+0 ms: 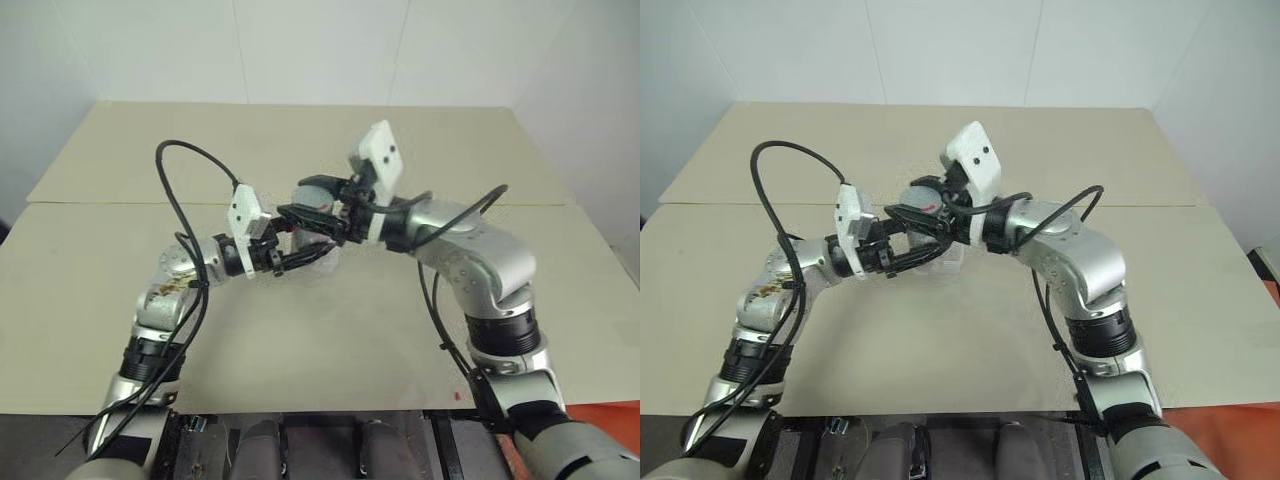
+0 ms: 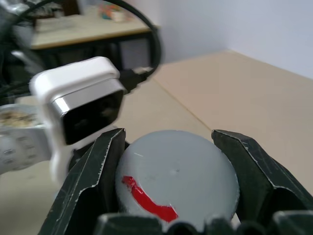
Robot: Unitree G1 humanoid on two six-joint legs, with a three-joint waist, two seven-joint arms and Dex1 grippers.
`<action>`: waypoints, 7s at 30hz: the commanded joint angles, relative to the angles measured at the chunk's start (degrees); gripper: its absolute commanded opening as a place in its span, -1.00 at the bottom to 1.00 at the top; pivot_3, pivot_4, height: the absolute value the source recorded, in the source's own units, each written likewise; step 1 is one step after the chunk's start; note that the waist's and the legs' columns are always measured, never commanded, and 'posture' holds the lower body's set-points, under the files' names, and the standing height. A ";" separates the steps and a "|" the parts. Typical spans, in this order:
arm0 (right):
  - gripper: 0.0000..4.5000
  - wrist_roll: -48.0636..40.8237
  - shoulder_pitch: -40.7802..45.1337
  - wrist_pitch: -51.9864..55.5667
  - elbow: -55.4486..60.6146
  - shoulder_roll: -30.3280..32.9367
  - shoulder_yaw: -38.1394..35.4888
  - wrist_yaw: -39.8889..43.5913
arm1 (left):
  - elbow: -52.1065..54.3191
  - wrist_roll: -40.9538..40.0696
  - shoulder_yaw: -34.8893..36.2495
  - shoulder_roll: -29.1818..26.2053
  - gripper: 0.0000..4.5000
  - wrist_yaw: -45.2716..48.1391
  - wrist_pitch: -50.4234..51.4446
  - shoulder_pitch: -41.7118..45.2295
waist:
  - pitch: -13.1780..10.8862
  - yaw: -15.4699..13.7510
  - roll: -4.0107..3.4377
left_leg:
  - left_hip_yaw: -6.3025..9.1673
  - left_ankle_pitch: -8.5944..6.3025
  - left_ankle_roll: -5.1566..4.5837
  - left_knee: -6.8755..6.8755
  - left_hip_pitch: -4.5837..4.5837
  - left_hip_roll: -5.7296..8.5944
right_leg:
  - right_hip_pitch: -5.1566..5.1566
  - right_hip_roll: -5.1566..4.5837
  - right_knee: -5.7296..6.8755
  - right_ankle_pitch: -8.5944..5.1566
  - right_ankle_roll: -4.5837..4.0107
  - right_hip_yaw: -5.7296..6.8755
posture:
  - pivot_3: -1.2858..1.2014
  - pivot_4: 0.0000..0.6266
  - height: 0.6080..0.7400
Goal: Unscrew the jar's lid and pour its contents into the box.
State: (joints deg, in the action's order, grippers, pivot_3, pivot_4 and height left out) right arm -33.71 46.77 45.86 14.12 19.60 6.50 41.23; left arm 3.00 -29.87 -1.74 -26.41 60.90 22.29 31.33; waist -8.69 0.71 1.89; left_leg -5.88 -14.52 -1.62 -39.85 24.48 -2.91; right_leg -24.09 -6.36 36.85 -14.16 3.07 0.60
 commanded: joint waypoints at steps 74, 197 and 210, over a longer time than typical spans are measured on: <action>0.99 6.18 -0.09 0.43 2.27 -6.07 0.33 -16.84 | 5.39 12.52 -0.12 12.04 0.22 -26.68 -11.21 -8.21 | 0.00 -0.22 0.00 | 0.43 0.03 0.05 0.01 -0.04 0.05 | 0.06 -0.03 0.00 0.00 0.00 0.04 | 0.03 -0.52 1.00; 0.98 12.67 1.37 1.68 -0.79 -10.72 1.81 -22.55 | 3.90 14.91 2.25 12.11 0.22 -31.08 -13.79 -9.77 | 0.00 0.02 0.00 | 0.47 0.04 0.07 0.04 0.00 0.05 | 0.03 -0.03 -0.01 0.00 -0.01 0.10 | 0.03 -0.52 1.00; 0.98 12.56 -0.12 2.24 0.12 -8.72 1.05 -22.45 | 4.02 14.44 3.25 11.52 0.22 -31.51 -13.33 -9.42 | 0.00 0.02 0.00 | 0.47 0.04 0.06 0.04 0.00 0.05 | 0.03 -0.03 -0.01 0.01 -0.01 0.10 | 0.03 -0.52 1.00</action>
State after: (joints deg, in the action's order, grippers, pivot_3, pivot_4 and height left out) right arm -21.53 46.78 48.12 11.98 9.73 10.15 19.04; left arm 4.23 -14.80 0.06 -14.29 29.90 10.10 21.54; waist -8.69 0.73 1.89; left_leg -5.42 -14.48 -1.56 -39.81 24.48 -2.86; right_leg -24.06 -6.39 36.84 -14.16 3.06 0.70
